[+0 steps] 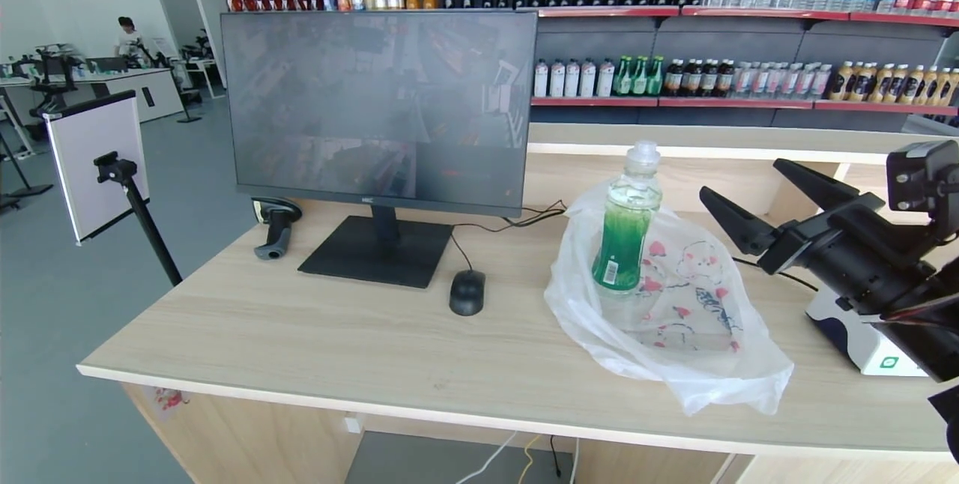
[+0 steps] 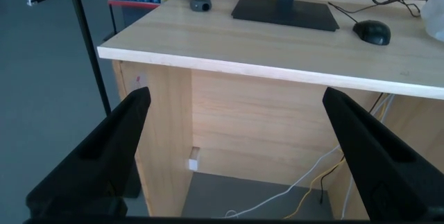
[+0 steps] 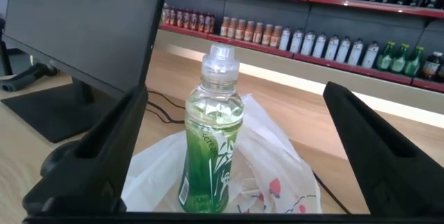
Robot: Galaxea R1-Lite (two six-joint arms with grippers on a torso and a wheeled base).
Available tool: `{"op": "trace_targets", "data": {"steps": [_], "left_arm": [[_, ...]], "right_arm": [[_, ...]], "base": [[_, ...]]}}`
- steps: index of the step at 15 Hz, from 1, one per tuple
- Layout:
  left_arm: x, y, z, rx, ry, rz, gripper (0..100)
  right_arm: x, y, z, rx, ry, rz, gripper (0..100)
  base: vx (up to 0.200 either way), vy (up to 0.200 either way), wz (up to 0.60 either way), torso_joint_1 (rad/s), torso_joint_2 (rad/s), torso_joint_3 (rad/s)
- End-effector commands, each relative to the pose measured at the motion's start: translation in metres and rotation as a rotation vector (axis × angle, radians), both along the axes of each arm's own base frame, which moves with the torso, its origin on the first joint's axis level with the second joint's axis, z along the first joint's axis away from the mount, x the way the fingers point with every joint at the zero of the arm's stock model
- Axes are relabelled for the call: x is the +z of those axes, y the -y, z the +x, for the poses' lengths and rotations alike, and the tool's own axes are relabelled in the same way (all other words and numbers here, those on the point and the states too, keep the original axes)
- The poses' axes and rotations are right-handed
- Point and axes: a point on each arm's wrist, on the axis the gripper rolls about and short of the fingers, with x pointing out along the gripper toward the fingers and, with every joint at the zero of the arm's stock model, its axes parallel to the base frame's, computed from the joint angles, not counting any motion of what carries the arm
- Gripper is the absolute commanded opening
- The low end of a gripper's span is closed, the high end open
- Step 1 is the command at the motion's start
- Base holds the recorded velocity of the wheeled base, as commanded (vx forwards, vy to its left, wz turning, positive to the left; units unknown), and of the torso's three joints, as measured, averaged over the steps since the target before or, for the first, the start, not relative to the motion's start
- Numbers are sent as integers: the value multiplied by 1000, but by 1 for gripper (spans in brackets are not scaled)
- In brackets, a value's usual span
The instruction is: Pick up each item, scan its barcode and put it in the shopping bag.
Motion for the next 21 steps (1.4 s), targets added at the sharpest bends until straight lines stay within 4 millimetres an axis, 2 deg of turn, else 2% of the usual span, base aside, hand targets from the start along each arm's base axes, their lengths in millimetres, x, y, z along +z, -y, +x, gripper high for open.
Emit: {"op": "trace_targets", "data": {"steps": [1,8,10,17,21], "left_arm": [[0,0,0,1,3,0,100],[1,0,0,2,6,-11,100],[1,0,0,2,6,-11,100],[0,0,0,2,4,-11,100],[0,0,0,2,4,-11,100]], "right_arm": [[-1,0,0,1,-6,2,100],[-1,1,-2,0,-9,4,100],[-7,2,-8,0,-34,-1,100],[-6,6,-14,-15,-31,1,100],[-4,6,-12,-15,-26,3,100]], "base": [[-200,0,0,22,2,-2],[-200,0,0,-2,1,2],[0,0,0,0,0,0],[0,0,0,0,0,0],[0,0,-600,5,2,5]]}}
